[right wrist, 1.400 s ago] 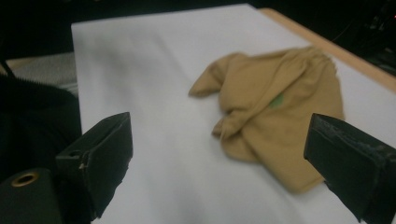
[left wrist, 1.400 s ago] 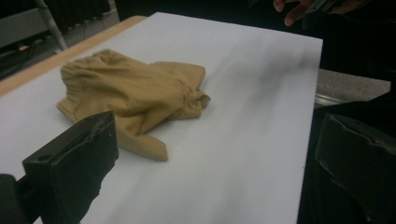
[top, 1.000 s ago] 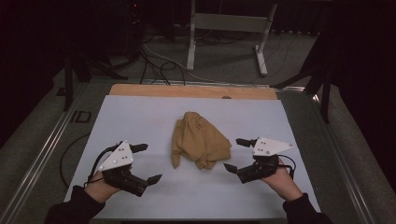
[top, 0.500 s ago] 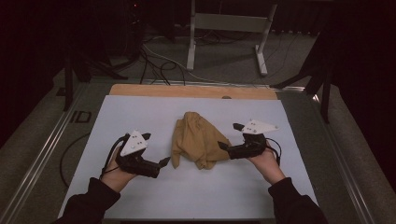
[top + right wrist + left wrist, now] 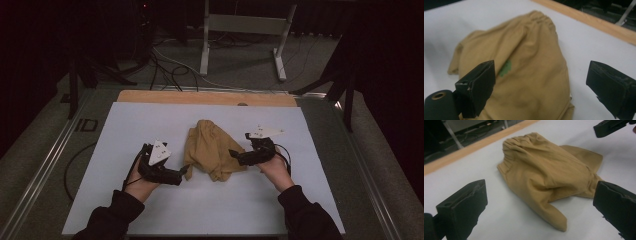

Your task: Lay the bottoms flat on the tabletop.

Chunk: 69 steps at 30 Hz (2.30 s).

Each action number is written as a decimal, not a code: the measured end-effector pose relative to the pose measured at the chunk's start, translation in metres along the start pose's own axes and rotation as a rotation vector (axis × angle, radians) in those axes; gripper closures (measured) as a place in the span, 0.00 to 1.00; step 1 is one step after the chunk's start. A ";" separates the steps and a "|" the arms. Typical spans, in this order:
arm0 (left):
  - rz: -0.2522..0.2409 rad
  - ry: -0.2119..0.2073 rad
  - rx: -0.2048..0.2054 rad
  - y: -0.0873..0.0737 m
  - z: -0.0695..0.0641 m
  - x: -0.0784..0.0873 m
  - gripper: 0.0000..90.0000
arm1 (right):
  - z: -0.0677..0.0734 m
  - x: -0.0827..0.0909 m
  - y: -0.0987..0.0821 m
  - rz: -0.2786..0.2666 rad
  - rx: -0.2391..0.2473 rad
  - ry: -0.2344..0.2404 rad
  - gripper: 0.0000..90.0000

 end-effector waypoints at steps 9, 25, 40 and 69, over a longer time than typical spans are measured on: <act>0.122 -0.021 0.061 -0.025 -0.011 -0.023 0.07 | -0.016 -0.014 -0.018 0.052 -0.084 -0.030 0.10; 0.282 -0.044 0.080 -0.056 -0.017 -0.048 0.37 | -0.019 -0.038 -0.049 0.176 -0.110 -0.141 0.41; 0.249 -0.054 0.085 -0.055 -0.016 -0.055 0.76 | -0.016 -0.038 -0.051 0.199 -0.106 -0.117 0.94; 0.145 0.094 0.026 0.017 0.057 0.017 0.96 | -0.054 0.025 0.013 -0.009 -0.127 -0.179 0.97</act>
Point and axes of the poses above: each handheld gripper's, and its own axes: x roughly backward along the jaws, y roughly out of its top, z roughly to its left, the point moved 7 cm from there along -x, roughly forward along the jaws
